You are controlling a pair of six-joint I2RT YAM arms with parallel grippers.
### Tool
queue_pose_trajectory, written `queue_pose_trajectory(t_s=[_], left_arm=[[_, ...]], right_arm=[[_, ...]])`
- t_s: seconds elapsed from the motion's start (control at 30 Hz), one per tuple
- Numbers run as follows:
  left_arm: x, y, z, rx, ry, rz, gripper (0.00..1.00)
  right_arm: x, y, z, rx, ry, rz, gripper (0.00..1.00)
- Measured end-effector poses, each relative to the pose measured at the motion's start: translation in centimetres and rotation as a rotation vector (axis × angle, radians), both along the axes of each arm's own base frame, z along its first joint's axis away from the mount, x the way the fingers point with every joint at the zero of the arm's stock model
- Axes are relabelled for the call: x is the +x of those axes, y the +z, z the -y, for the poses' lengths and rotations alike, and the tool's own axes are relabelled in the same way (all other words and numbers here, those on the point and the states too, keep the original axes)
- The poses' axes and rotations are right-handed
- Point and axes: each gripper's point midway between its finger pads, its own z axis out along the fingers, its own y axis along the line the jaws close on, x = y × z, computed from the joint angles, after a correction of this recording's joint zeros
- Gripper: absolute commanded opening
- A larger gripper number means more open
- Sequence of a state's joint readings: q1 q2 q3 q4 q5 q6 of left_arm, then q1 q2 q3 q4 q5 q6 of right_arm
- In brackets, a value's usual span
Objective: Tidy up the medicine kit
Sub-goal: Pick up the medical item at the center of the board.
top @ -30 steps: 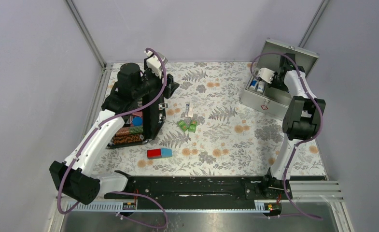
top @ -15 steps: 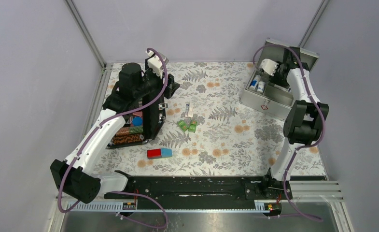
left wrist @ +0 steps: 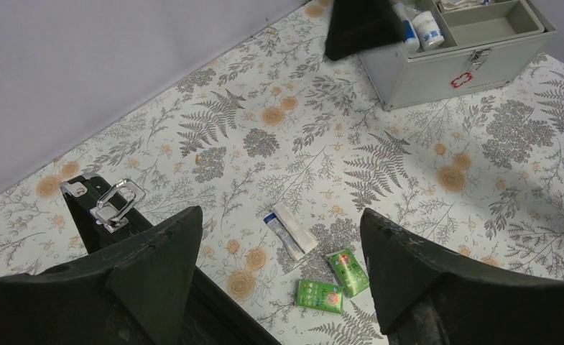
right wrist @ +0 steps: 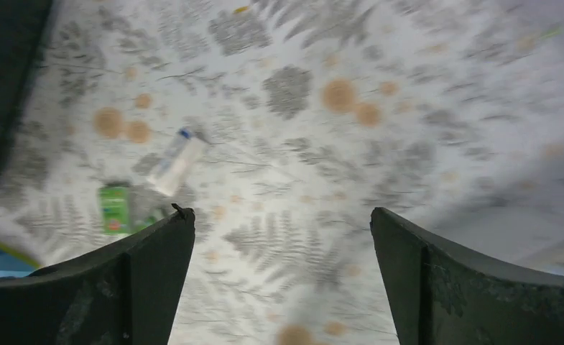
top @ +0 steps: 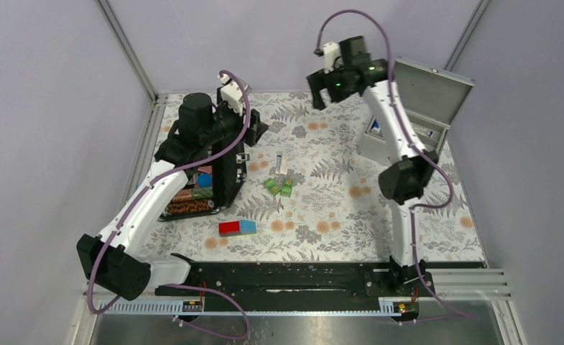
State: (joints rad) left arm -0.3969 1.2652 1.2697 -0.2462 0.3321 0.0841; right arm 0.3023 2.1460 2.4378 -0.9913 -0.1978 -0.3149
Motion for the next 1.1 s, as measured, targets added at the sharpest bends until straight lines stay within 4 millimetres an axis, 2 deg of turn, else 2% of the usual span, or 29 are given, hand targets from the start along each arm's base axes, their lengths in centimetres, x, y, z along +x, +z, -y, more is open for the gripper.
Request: queue_pose_trajectory(t_s=[0.03, 0.07, 0.17, 0.23, 0.27, 0.33, 0.43, 0.57, 0.9, 1.0, 1.1], left_arm=[[0.0, 0.0, 0.0, 0.0, 0.001, 0.0, 0.8], [0.0, 0.0, -0.1, 0.0, 0.002, 0.0, 0.8], [0.2, 0.1, -0.5, -0.001, 0.012, 0.002, 0.8], [0.2, 0.2, -0.8, -0.002, 0.02, 0.005, 0.8], [0.2, 0.4, -1.0, -0.003, 0.026, 0.008, 0.8], [0.1, 0.7, -1.4, -0.003, 0.034, 0.014, 0.81], [-0.1, 0.7, -1.8, 0.008, 0.043, 0.015, 0.8], [-0.3, -0.1, -2.2, 0.039, 0.05, -0.007, 0.81], [0.7, 0.8, -3.0, 0.128, 0.083, 0.01, 0.81], [0.7, 0.5, -2.8, 0.156, 0.084, 0.011, 0.81], [0.6, 0.4, -2.7, 0.168, 0.081, 0.014, 0.81]], right_arm=[[-0.1, -1.0, -2.5, 0.059, -0.018, -0.052, 0.99], [-0.5, -2.2, -4.0, 0.08, -0.028, -0.099, 0.99], [-3.3, -7.8, -7.9, 0.103, -0.082, -0.314, 0.99], [-4.7, -10.6, -9.9, 0.095, -0.116, -0.404, 0.97], [-5.2, -11.7, -10.8, 0.09, -0.132, -0.433, 0.88], [-6.4, -13.8, -12.7, 0.074, -0.163, -0.483, 0.79], [-7.9, -16.1, -14.5, 0.045, -0.219, -0.525, 0.77], [-9.0, -18.0, -15.4, 0.02, -0.292, -0.564, 0.73], [-8.9, -23.7, -15.9, 0.0, -0.432, -0.653, 0.67], [-8.5, -23.6, -16.3, 0.006, -0.457, -0.637, 0.63], [-8.4, -23.6, -16.6, 0.006, -0.475, -0.621, 0.55]])
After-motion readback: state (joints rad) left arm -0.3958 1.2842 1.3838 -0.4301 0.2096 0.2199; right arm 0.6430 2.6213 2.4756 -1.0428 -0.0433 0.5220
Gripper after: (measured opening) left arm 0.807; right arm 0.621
